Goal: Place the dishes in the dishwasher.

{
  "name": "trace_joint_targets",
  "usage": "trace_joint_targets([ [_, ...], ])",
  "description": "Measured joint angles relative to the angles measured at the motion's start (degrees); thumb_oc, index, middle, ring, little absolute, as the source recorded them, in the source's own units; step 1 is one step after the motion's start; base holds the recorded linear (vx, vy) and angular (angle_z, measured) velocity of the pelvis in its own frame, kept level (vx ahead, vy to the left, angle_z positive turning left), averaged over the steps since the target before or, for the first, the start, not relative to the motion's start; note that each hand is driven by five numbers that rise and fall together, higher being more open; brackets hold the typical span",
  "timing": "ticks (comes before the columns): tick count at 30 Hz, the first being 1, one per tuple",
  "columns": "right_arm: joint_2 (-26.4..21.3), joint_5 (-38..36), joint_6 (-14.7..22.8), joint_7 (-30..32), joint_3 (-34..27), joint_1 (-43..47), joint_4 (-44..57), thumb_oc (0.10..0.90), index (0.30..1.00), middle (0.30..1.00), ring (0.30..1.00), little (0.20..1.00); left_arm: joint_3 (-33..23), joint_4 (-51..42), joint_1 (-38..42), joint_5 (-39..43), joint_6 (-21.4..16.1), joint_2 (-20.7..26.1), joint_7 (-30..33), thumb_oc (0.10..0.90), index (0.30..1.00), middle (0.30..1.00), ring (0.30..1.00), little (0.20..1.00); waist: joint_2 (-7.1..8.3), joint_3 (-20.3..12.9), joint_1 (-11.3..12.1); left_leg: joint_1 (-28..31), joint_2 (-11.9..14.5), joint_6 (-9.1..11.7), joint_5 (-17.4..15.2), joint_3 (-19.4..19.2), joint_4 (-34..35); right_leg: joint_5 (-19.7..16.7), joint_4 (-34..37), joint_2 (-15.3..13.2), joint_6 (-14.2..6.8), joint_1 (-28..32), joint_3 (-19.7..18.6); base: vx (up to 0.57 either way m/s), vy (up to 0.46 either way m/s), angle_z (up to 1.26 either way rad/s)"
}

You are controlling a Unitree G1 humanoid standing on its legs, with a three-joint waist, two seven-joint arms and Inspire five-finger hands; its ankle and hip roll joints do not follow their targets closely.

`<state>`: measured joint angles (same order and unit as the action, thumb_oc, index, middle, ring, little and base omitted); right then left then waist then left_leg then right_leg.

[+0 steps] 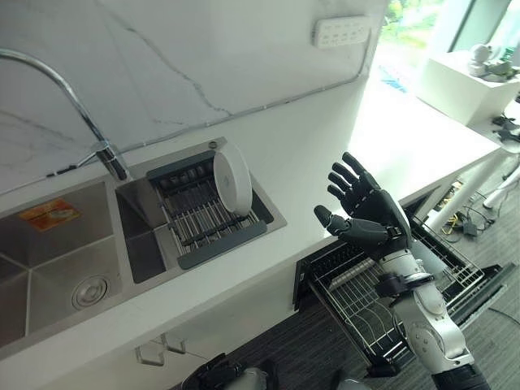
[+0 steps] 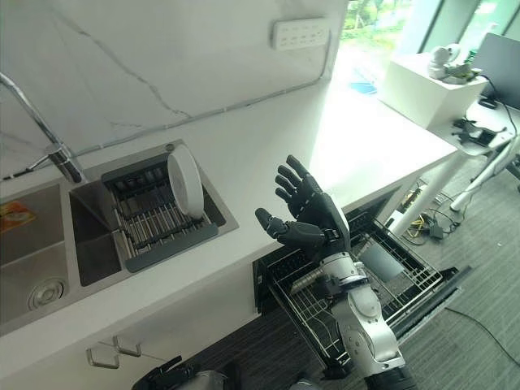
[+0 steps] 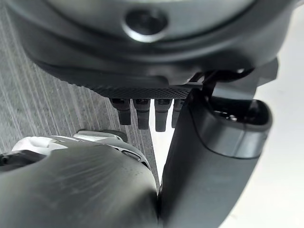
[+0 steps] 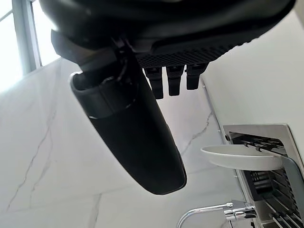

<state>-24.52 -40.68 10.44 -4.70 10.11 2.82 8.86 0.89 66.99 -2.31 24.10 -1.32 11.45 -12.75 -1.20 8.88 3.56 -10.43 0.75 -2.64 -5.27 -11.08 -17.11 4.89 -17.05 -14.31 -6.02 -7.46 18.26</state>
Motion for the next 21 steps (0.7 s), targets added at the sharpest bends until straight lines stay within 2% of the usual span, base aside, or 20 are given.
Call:
trace_joint_targets([
  [4,-0.07,0.01,0.01,0.03,0.37,0.66,0.0,0.8,0.9,0.9,0.9,0.9,-0.17,-0.09,0.0,0.36,-0.62,-0.24,0.0,0.8,0.9,0.9,0.9,0.9,0.09,-0.02,1.44,-0.08,1.27,0.25,0.45,0.79,-0.6,-0.04,0.07,1.28,0.93,0.12,1.28,0.0,-0.041,0.05],
  [9,-1.18,0.0,0.17,0.8,0.3,1.3,-0.07,0.8,0.9,0.9,0.9,0.9,-0.22,0.08,-0.46,0.32,-1.38,-0.47,0.64,0.8,0.9,0.9,0.9,0.9,-0.04,0.04,1.37,1.37,2.13,1.45,1.14,1.62,1.15,0.95,-0.1,2.26,1.89,1.53,1.96,-0.01,-0.009,0.01],
  [12,-1.18,0.01,0.17,1.37,0.31,2.16,-0.08,0.8,0.9,0.9,0.9,0.9,-0.31,0.07,-0.49,0.3,-1.52,-0.6,0.82,0.8,0.9,0.9,0.9,0.9,-0.06,0.05,1.54,1.3,2.12,2.34,0.97,2.19,1.42,1.79,-0.64,2.17,1.91,1.49,2.5,0.0,-0.005,0.11],
  [21,-1.34,0.24,-0.34,4.16,0.37,8.38,-0.25,0.8,0.9,0.9,0.9,0.9,-0.62,-0.12,-0.17,0.24,-1.62,-1.24,0.8,0.8,0.9,0.9,0.9,0.9,-0.18,-0.04,3.5,0.43,1.43,2.6,1.26,3.65,0.99,2.33,-2.07,1.45,2.21,1.34,3.43,0.03,0.025,0.09],
])
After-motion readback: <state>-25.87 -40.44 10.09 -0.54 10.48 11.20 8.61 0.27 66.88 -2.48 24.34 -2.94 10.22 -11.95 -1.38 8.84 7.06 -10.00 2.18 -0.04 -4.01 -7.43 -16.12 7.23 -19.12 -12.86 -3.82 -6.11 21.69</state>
